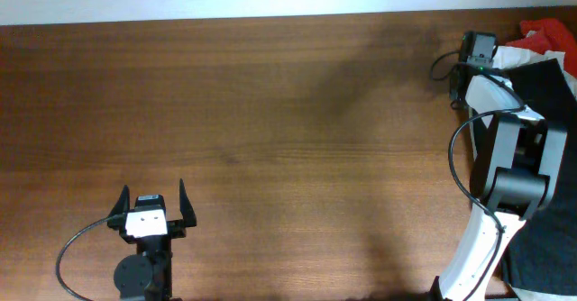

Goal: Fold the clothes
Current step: 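Reach the right gripper to the black shorts on the clothes pile and grasp them, then pull the black shorts left with the right gripper and lay them flat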

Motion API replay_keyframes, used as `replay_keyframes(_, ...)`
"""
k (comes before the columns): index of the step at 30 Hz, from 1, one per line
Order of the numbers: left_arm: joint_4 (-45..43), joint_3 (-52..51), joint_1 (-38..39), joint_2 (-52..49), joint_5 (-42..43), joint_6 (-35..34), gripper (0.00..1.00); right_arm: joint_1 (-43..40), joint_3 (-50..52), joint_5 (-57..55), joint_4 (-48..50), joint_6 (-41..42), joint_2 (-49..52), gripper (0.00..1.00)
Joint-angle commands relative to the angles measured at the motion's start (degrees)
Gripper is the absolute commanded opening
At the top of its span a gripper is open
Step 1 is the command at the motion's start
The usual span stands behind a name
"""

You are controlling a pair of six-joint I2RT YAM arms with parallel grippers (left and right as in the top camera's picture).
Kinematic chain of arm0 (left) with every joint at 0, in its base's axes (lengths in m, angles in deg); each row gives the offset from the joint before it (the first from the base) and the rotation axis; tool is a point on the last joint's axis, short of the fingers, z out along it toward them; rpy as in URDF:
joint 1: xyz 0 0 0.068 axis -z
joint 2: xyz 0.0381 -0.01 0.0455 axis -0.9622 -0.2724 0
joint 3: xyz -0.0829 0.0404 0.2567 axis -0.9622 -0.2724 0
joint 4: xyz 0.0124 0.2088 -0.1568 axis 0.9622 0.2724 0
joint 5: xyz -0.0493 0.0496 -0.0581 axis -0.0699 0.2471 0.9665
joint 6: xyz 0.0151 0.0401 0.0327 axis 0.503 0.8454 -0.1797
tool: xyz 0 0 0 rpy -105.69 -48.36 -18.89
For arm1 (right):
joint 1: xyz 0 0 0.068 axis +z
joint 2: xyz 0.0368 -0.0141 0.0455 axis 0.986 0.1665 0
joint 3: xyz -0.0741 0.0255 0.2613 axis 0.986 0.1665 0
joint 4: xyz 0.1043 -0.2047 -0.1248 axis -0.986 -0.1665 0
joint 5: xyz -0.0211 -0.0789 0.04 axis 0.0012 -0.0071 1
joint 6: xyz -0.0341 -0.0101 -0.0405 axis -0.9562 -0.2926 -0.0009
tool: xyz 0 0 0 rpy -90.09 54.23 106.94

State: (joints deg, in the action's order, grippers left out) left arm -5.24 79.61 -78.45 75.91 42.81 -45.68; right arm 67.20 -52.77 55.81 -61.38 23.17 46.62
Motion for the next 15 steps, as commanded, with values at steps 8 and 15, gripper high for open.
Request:
replay_keyframes(8,0.04,-0.31,0.20,0.26,0.46,0.94,0.99,-0.31,-1.84,-2.21,-0.70,8.20,-11.10,0.04)
replay_keyframes(15,0.04,-0.31,0.20,0.26,0.46,0.94,0.99,0.66,-1.84,2.99,-2.62,11.21,-19.39,0.04)
